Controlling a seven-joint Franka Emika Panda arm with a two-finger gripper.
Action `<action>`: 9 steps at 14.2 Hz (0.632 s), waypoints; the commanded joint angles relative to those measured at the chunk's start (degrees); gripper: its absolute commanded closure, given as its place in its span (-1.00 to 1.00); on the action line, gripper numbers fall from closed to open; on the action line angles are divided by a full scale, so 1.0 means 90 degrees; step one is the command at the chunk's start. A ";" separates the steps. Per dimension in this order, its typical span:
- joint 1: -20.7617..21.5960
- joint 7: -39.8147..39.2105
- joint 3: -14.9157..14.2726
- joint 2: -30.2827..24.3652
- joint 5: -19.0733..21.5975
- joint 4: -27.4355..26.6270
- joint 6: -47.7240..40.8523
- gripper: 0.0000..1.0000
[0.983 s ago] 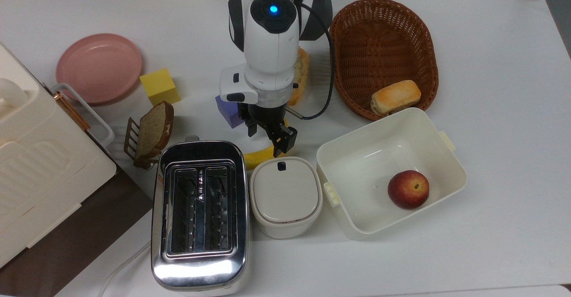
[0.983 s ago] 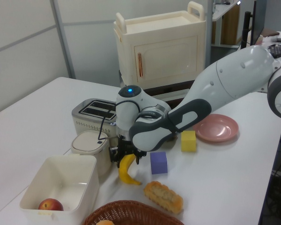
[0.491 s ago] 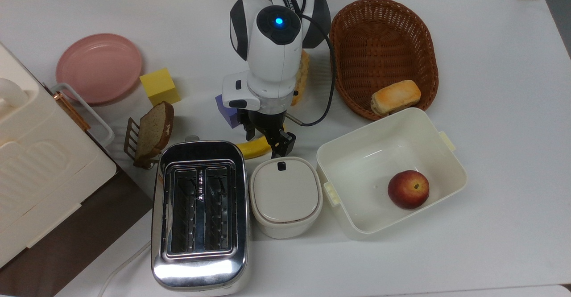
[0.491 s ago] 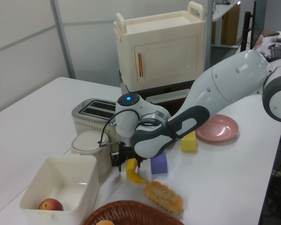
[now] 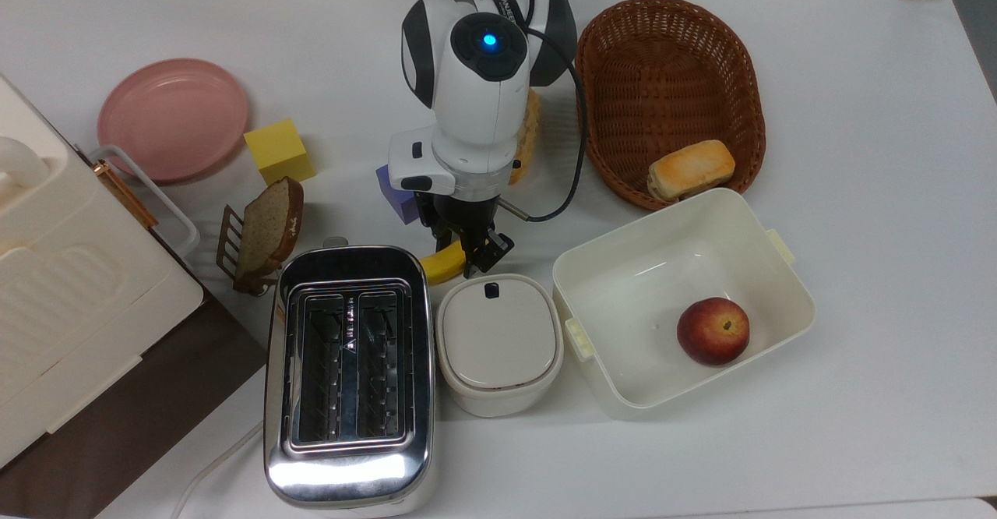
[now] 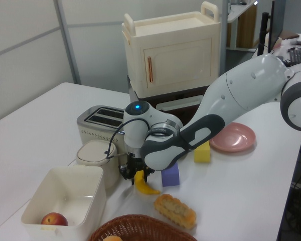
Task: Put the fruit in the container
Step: 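Lower the gripper onto the banana and close it around the banana, then lift the banana and carry it over the white container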
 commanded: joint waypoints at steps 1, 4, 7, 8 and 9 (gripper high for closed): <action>0.0047 0.0227 -0.0019 -0.0047 -0.0243 -0.0081 0.0149 0.11; 0.0037 0.0227 -0.0009 -0.0164 -0.0243 -0.0081 0.0130 0.17; -0.0051 0.0227 0.0127 -0.0603 -0.0214 -0.0159 0.0022 0.19; -0.0051 0.0217 0.0302 -0.0700 -0.0214 -0.0236 -0.0142 0.19; -0.0041 0.0217 0.0400 -0.0866 -0.0214 -0.0256 -0.0289 0.19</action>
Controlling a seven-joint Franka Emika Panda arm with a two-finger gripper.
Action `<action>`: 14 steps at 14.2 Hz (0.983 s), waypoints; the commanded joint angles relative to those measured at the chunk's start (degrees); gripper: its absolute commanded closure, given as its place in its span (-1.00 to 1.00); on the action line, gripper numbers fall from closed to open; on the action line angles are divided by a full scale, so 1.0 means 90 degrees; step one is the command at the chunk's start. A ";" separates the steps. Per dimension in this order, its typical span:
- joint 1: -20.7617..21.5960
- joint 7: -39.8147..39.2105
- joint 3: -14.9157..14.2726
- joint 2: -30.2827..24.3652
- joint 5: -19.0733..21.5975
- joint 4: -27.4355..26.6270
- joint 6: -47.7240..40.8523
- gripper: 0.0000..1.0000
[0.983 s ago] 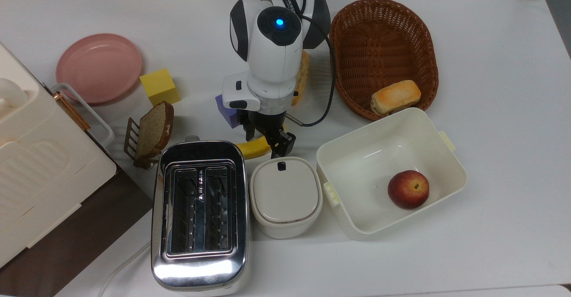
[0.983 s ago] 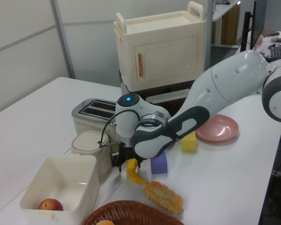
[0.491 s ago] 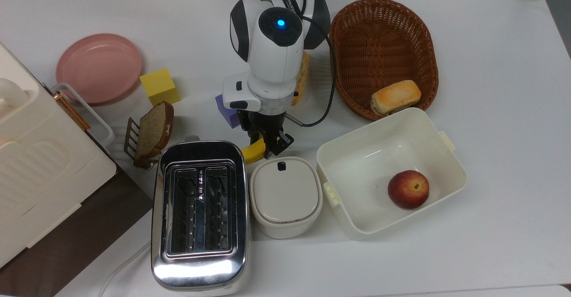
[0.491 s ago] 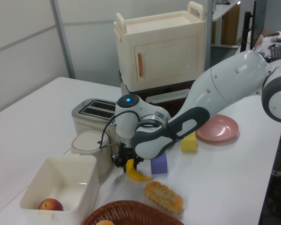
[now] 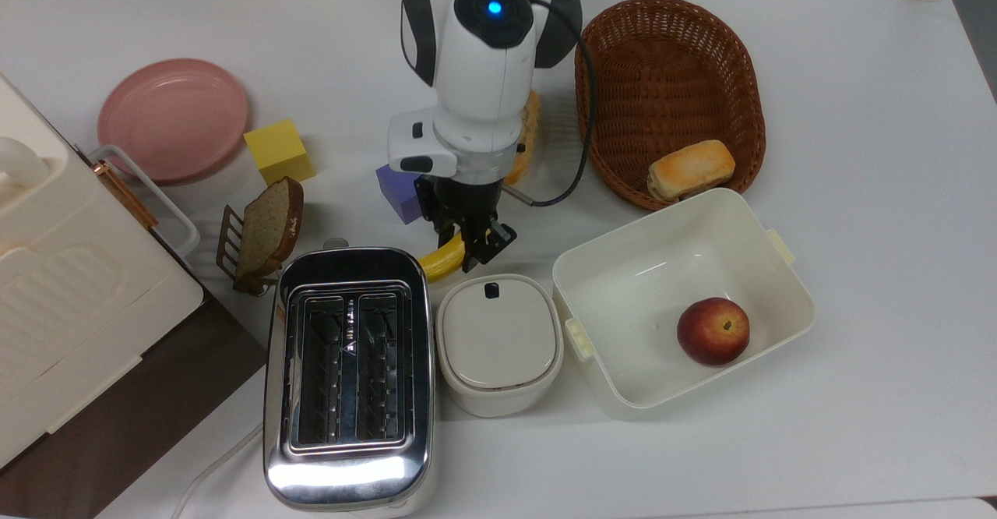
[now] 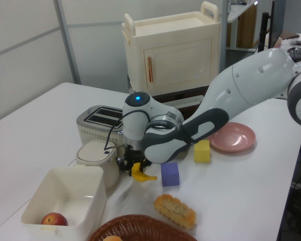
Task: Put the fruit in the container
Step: 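Lift the banana and carry it over the white container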
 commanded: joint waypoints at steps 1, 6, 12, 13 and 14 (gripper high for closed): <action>-0.0022 0.0072 0.0464 -0.0667 -0.0140 -0.0290 -0.0485 0.19; 0.0017 0.0033 0.0992 -0.1185 -0.0140 -0.0212 -0.1268 0.19; 0.0036 0.0305 0.1159 -0.1469 -0.0052 0.0344 -0.1230 0.19; 0.0036 0.0403 0.1159 -0.1440 -0.0052 0.0519 -0.1201 0.19; 0.0046 0.0520 0.1159 -0.1430 -0.0052 0.0617 -0.1191 0.19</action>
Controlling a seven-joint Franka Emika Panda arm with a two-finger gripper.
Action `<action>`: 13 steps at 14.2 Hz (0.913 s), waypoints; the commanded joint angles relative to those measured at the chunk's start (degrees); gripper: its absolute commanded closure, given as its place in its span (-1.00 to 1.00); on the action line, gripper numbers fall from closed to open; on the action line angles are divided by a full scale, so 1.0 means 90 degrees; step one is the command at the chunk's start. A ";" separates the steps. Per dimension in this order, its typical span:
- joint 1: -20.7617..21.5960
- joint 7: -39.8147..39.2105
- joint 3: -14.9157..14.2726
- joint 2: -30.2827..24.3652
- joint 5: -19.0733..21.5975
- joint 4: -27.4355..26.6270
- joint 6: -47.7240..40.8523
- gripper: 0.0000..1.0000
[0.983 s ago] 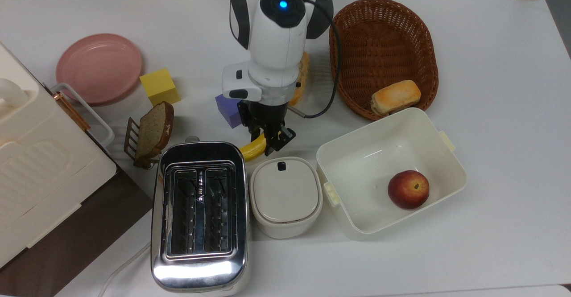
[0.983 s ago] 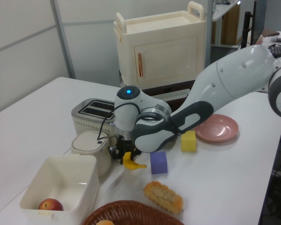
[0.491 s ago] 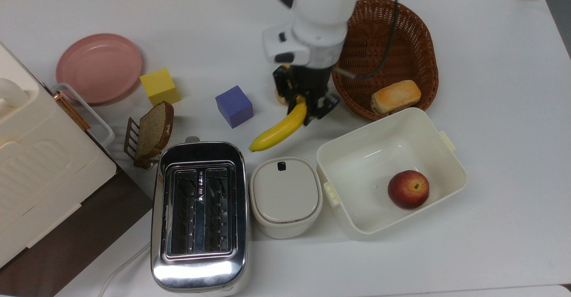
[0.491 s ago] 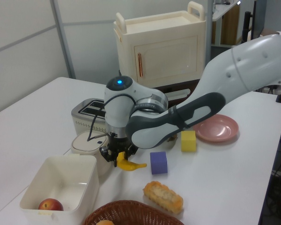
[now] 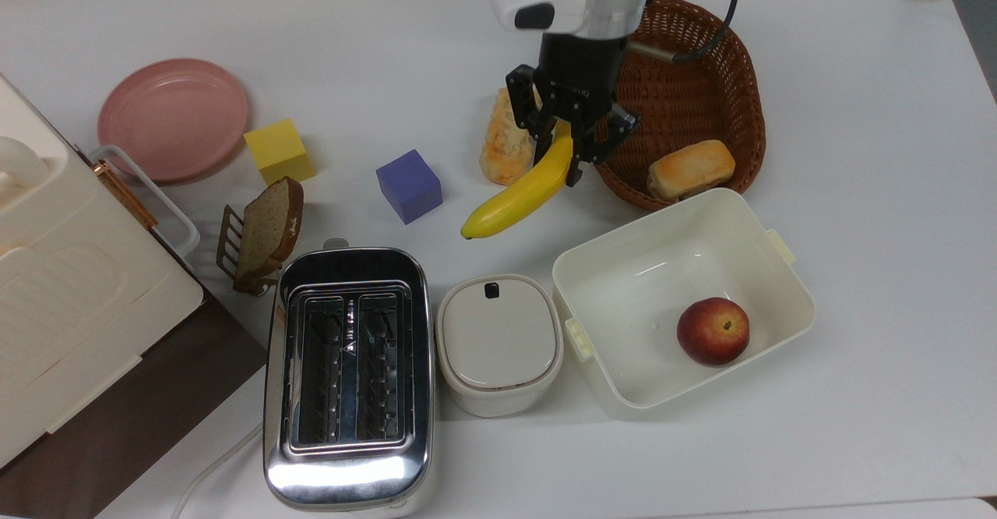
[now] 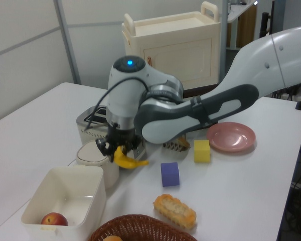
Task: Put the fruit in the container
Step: 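Lift the banana and carry it over the white container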
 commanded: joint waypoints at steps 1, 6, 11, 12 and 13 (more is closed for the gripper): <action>0.0049 0.0454 0.0028 -0.0016 -0.0045 0.0331 0.0018 0.19; 0.0566 0.0728 -0.0021 0.0539 -0.0182 0.0837 0.0799 0.19; 0.1698 0.1050 -0.0937 0.1350 -0.0573 0.1464 0.1403 0.19; 0.1825 0.1060 -0.1094 0.1477 -0.0582 0.1542 0.1559 0.19; 0.1914 0.1061 -0.1201 0.1575 -0.0612 0.1591 0.1638 0.19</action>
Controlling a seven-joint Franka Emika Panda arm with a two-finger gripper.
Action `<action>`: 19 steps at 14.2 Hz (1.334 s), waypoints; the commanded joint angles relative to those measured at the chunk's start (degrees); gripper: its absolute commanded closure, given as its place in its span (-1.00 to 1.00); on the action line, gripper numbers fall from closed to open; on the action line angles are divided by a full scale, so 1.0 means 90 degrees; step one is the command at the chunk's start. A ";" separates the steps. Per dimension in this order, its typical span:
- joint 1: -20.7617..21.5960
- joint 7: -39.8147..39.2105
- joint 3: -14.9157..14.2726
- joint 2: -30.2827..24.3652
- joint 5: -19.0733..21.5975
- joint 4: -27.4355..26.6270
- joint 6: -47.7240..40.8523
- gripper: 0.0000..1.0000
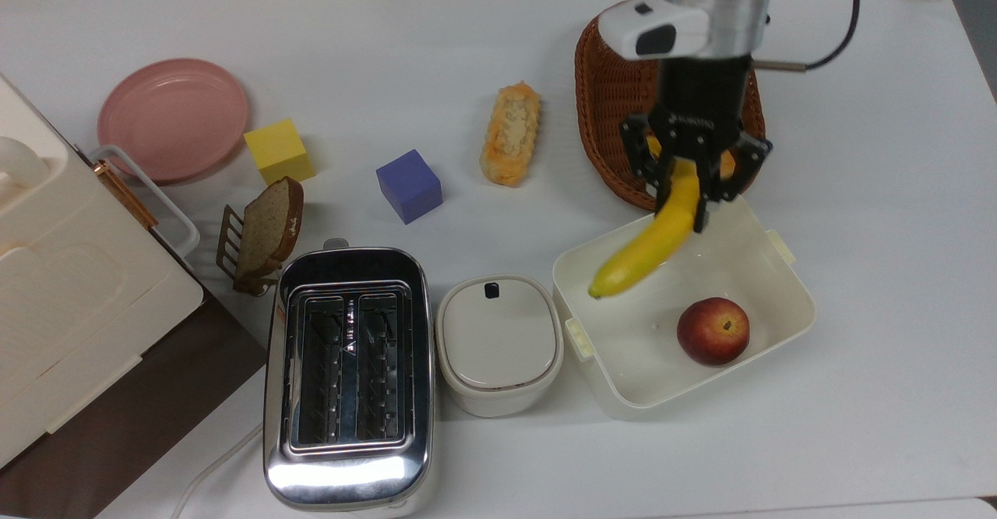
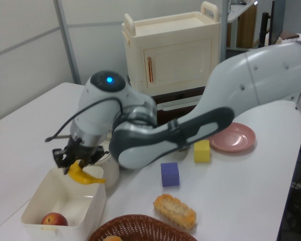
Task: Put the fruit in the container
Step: 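Lift the banana and carry it over the white container, then lower the banana into the container beside the apple and open the gripper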
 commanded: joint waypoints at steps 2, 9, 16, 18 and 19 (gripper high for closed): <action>0.0614 0.0190 -0.0697 0.0552 -0.0326 0.0418 0.0412 0.19; 0.0653 0.0190 -0.0698 0.0738 -0.0717 0.0350 0.0540 0.19; 0.0614 0.0171 -0.0659 0.0806 -0.0854 0.0340 0.0540 -0.83; 0.0576 0.0170 -0.0630 0.0806 -0.1174 0.0321 0.0540 -1.00; 0.0575 0.0170 -0.0610 0.0816 -0.1215 0.0311 0.0540 -1.00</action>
